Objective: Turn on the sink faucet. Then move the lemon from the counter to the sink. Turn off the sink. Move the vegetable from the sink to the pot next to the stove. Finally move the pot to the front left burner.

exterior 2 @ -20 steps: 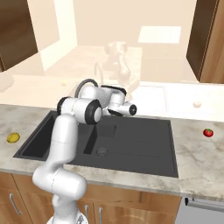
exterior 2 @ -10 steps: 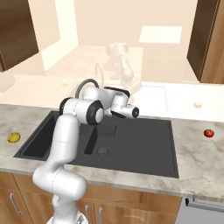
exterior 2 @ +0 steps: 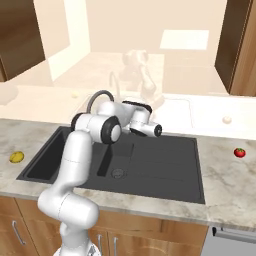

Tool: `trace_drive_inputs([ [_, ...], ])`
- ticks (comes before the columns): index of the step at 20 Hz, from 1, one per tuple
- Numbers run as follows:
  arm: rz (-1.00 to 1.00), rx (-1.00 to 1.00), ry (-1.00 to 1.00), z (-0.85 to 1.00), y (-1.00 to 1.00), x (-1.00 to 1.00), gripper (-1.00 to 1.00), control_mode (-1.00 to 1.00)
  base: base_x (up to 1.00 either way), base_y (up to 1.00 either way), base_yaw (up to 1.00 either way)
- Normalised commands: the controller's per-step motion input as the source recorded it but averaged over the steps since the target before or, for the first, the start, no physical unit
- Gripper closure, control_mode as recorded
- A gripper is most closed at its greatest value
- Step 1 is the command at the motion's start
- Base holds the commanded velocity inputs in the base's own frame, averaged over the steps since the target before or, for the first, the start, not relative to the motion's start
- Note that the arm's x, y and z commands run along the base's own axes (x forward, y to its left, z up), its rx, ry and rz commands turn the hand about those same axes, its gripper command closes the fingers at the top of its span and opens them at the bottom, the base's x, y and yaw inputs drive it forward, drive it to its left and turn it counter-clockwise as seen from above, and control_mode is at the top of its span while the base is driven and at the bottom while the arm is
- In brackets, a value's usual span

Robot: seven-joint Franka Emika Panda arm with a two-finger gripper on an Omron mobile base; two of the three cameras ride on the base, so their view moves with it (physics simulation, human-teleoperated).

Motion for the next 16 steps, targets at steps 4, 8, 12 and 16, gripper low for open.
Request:
trace_drive_inputs([
  [4,0.00,0.09,0.10,-0.59,-0.93,0.04,1.00,-1.00,0.00,0.00,0.00],
  [8,0.00,0.10,0.10,-0.60,-0.90,0.01,1.00,-1.00,0.00,0.00,0.00],
  [12,0.00,0.11,0.08,-0.56,-0.82,0.00,1.00,-1.00,0.00,0.00,0.00],
  [16,-0.01,0.08,0.11,-0.30,-0.46,0.01,-1.00,-1.00,0.00,0.00,0.00],
])
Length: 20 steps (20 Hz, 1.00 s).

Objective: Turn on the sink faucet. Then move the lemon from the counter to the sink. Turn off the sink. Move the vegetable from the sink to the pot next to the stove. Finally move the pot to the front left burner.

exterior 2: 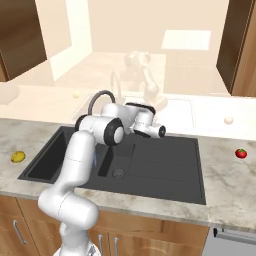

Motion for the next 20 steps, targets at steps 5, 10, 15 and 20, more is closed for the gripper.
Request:
trace_drive_inputs([
  [5,-0.07,0.05,0.04,0.41,-0.15,-0.08,-1.00,-1.00,0.00,0.00,0.00],
  [10,-0.07,0.00,0.04,0.70,-0.04,-0.19,-1.00,-1.00,0.00,0.00,0.00],
  [15,-0.09,0.00,0.06,0.68,0.00,-0.30,-1.00,-1.00,0.00,0.00,0.00],
  [20,-0.09,0.00,0.03,0.60,0.00,-0.60,-1.00,-1.00,0.00,0.00,0.00],
])
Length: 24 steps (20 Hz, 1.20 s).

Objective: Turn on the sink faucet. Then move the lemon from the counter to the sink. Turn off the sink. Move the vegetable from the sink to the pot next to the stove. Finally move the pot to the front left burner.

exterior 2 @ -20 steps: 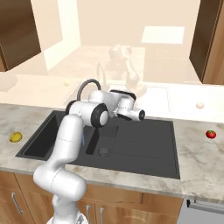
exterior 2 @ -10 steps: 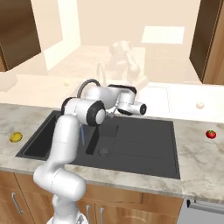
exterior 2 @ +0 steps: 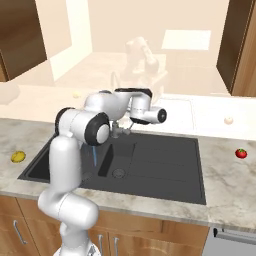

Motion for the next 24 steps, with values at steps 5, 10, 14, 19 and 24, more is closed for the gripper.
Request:
trace_drive_inputs([
  [5,-0.07,0.00,0.00,0.54,0.04,-0.82,-1.00,-1.00,0.00,0.00,0.00],
  [10,-0.05,0.00,0.00,0.45,0.07,-0.91,-1.00,-1.00,0.00,0.00,0.00],
  [14,-0.05,-0.02,0.00,0.36,0.11,-0.99,-1.00,-1.00,0.00,0.00,0.00],
  [19,-0.03,-0.05,0.02,0.30,0.14,-1.00,-1.00,-1.00,0.00,0.00,0.00],
  [24,-0.07,-0.04,0.15,0.20,0.38,-0.89,-1.00,-1.00,0.00,0.00,0.00],
])
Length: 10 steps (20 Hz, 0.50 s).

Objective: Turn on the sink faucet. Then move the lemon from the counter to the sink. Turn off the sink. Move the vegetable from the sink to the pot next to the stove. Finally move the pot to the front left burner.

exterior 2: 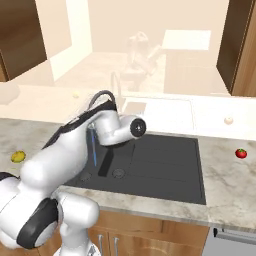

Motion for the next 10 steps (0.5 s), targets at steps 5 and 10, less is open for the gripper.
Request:
trace_drive_inputs([
  [5,-0.10,-0.09,0.27,0.09,0.62,-0.74,-1.00,-1.00,0.00,0.00,0.00],
  [10,-0.14,-0.15,0.26,-0.05,0.85,-0.61,-1.00,-1.00,0.00,0.00,0.00],
])
